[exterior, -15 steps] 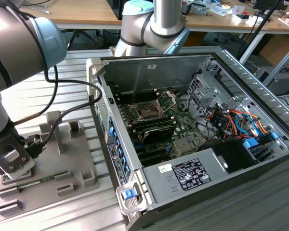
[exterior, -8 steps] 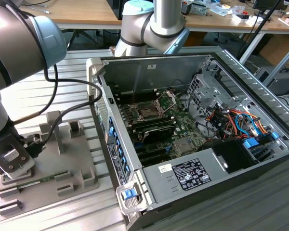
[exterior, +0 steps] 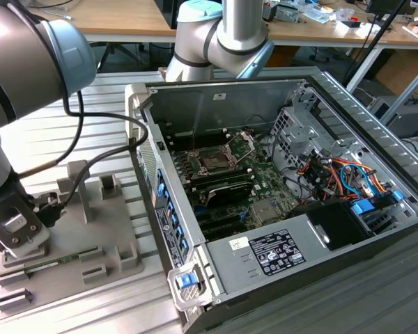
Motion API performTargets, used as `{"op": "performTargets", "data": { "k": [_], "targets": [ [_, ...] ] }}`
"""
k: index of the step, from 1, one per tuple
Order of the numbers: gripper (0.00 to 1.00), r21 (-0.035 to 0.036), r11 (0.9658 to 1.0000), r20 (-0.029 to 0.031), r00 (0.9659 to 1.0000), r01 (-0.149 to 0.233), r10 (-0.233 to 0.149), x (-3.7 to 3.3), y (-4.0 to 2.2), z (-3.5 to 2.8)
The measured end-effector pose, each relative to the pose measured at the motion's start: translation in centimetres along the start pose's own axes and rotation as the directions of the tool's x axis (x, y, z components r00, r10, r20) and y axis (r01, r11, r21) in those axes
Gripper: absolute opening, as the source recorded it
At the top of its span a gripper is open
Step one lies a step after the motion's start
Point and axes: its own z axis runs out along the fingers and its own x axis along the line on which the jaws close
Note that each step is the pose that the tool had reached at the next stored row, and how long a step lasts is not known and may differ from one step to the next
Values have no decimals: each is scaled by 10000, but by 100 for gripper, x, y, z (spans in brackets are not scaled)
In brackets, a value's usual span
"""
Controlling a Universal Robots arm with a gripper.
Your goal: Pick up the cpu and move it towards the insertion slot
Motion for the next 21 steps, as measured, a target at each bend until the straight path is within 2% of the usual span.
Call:
{"op": "performTargets", "data": {
  "k": [21],
  "targets": [
    [55,-16,10000,1,10000,0,0,0,6,-128]
  ]
}}
